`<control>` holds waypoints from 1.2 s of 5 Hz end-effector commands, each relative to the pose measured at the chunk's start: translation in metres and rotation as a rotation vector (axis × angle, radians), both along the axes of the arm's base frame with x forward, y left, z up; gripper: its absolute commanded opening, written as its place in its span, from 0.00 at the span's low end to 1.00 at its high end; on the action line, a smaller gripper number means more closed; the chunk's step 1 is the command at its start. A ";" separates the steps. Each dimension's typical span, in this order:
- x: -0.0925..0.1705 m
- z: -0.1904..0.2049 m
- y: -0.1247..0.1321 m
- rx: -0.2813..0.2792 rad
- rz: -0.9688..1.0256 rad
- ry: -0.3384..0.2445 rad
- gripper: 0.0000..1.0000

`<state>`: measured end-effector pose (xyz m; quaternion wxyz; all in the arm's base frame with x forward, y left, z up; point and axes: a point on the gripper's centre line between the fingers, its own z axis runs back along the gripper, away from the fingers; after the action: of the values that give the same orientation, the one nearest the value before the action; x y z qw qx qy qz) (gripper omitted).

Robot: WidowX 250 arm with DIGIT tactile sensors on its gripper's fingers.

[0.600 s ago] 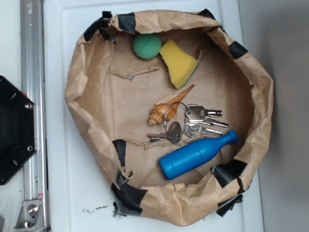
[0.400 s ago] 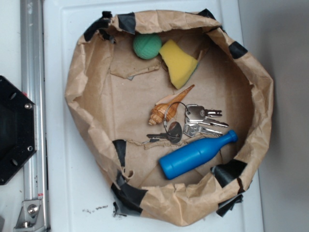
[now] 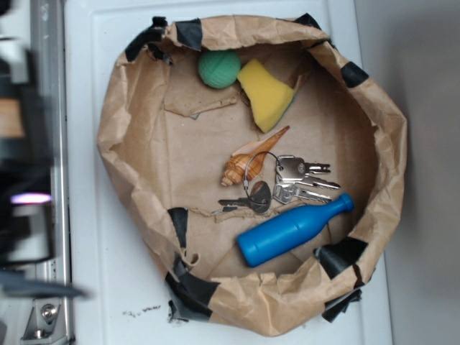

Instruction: Grab the green sponge.

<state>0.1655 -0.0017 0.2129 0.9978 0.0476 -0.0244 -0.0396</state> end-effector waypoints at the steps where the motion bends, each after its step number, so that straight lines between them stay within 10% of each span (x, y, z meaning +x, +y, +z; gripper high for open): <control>1: 0.062 -0.024 0.024 0.025 -0.198 -0.107 1.00; 2: 0.093 -0.057 0.041 -0.045 -0.340 -0.034 1.00; 4: 0.101 -0.150 0.020 0.056 -0.532 0.124 1.00; 6: 0.116 -0.159 0.065 0.055 -0.554 0.222 1.00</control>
<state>0.2769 0.0572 0.0438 0.9382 0.0466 0.0957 -0.3293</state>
